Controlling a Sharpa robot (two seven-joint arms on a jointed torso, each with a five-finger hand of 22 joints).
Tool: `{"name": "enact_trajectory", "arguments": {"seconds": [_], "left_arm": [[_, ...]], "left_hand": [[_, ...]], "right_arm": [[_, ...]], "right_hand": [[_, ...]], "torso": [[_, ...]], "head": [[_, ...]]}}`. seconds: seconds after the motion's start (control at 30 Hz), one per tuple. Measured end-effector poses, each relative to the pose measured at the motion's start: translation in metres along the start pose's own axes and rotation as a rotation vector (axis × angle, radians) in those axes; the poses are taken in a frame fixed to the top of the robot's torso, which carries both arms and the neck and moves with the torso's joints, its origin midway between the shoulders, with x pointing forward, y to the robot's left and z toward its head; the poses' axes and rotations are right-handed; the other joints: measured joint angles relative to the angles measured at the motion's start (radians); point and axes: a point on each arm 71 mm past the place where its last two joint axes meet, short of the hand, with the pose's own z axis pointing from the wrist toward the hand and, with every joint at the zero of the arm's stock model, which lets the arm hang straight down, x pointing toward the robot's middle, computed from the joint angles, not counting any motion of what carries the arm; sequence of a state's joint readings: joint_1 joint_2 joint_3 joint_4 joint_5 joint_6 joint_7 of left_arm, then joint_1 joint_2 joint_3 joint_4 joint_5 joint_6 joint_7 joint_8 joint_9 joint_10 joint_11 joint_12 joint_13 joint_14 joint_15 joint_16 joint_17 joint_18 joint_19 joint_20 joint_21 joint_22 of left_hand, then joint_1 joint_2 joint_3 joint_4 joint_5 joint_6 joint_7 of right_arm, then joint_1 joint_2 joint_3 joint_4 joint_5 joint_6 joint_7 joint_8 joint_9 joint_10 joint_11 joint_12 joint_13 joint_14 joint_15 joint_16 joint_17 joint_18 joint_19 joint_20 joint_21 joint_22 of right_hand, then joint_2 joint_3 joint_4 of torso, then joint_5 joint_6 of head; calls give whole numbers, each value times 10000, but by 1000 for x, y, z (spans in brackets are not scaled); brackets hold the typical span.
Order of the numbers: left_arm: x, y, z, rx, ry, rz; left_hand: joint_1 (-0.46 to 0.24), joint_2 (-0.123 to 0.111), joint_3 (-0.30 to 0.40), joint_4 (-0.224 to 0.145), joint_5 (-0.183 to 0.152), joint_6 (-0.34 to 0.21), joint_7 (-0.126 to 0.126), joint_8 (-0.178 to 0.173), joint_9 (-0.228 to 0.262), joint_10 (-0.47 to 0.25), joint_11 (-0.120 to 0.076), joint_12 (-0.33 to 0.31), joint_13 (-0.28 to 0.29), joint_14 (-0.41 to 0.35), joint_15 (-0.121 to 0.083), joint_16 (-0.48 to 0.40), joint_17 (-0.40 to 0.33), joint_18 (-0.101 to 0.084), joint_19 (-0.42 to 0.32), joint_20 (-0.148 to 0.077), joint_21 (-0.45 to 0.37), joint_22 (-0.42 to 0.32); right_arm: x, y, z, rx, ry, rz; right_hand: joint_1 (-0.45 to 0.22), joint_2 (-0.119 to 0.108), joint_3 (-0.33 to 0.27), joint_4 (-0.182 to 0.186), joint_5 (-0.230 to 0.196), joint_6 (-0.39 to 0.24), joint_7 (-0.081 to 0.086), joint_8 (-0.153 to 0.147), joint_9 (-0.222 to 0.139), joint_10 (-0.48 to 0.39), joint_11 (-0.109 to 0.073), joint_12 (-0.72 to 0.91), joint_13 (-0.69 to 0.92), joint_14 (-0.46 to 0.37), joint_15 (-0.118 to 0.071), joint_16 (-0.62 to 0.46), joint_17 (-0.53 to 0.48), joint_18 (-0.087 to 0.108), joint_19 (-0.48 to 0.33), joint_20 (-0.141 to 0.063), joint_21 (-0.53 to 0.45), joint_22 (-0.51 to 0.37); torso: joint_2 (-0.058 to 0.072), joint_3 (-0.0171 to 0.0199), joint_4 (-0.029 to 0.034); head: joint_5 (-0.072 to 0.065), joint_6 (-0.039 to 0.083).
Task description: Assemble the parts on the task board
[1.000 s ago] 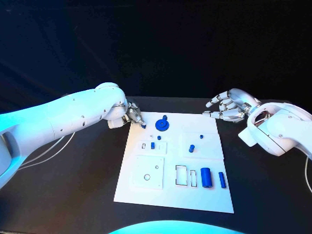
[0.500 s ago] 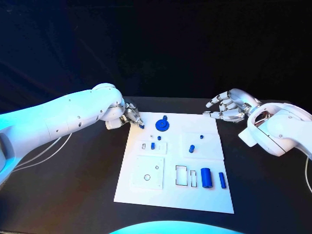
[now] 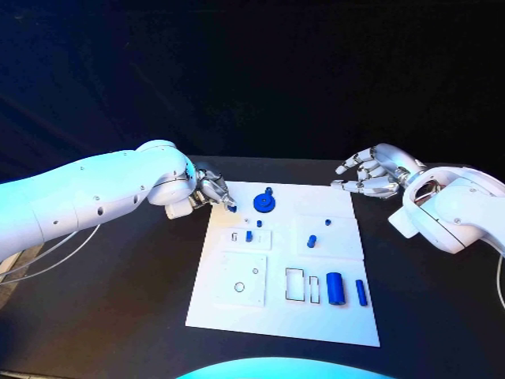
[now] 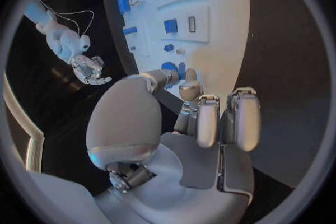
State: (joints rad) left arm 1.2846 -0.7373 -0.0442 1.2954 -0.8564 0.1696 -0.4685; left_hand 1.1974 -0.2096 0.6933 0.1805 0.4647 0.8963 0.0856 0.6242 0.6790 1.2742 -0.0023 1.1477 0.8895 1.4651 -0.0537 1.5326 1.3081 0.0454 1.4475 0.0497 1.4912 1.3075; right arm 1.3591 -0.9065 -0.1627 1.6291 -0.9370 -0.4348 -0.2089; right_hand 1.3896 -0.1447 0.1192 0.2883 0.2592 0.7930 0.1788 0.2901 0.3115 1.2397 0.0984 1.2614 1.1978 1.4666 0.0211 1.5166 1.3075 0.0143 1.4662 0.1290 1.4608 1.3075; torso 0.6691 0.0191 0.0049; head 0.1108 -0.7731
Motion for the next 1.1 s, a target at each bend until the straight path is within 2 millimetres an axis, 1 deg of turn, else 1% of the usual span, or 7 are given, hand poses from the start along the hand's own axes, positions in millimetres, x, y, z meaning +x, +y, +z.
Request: {"name": "enact_trajectory", "arguments": {"seconds": [0.03,0.13,0.3,0.4,0.6,0.8,1.1], "left_arm": [[1,-1,-2,53,-21,-10],[5,-2,-5,159,-78,-40],[15,0,-9,255,-176,-36],[21,2,-10,256,-238,36],[35,6,-9,186,-224,305],[46,10,-6,55,-101,477],[53,11,-5,-1,3,629]], "left_hand": [[-26,-26,0,0,63,39,-35,0,0,28,-10,33,44,0,0,0,0,0,15,-15,25,0],[-50,-50,-1,0,187,39,-36,0,2,73,-29,102,150,35,-35,45,0,0,50,19,26,0],[-76,-76,-1,-1,333,108,-39,0,4,187,-63,169,284,-1,-71,45,-1,0,88,-16,64,-1],[-77,-78,-1,-1,341,108,-39,23,5,188,-62,169,316,-1,-71,45,-1,0,88,-16,64,-1],[-168,-168,-2,-1,387,144,-75,67,7,225,-97,218,346,-1,-71,45,-2,0,88,-16,64,-1],[-181,-181,-1,-2,388,160,-91,68,9,258,-67,231,390,-1,-71,45,-2,0,123,-51,64,-1],[-207,-208,-2,-2,491,183,-113,68,11,309,-116,309,476,-1,-70,45,-3,0,123,-51,64,-2]], "right_arm": [[0,0,0,1,-1,0],[0,0,0,8,-7,-1],[-1,-1,0,23,-16,-4],[-1,-1,0,27,-19,-5],[-1,-2,0,40,-29,-9],[-1,-2,1,52,-35,-13],[-1,-2,1,58,-35,-14]], "right_hand": [[0,0,0,0,0,0,0,0,0,0,0,0,0,0,0,0,0,-1,0,0,0,0],[0,0,0,0,0,0,0,0,0,0,0,0,0,0,0,0,0,0,0,0,0,0],[0,0,0,0,0,0,0,0,0,0,0,0,-1,0,0,0,-1,-1,0,0,0,-1],[0,0,0,0,0,0,0,0,0,0,0,0,-1,0,1,0,-1,-1,0,0,0,-1],[-29,29,0,0,0,0,0,0,-13,0,0,0,-12,0,0,0,-1,0,0,0,-48,-2],[-41,41,0,0,0,0,0,0,-13,0,0,0,-12,0,1,0,-1,-1,0,0,-48,6],[-41,41,0,0,0,0,0,0,-13,0,0,0,-12,0,1,-39,-2,-1,0,0,-47,5]], "torso": [[0,-1,1],[0,-1,0],[0,-1,-3],[-2,0,-2],[4,6,-12],[11,10,-21],[23,8,-21]], "head": [[5,-2],[12,-9],[47,-19],[56,-21],[97,-42],[115,-49],[123,-81]]}}
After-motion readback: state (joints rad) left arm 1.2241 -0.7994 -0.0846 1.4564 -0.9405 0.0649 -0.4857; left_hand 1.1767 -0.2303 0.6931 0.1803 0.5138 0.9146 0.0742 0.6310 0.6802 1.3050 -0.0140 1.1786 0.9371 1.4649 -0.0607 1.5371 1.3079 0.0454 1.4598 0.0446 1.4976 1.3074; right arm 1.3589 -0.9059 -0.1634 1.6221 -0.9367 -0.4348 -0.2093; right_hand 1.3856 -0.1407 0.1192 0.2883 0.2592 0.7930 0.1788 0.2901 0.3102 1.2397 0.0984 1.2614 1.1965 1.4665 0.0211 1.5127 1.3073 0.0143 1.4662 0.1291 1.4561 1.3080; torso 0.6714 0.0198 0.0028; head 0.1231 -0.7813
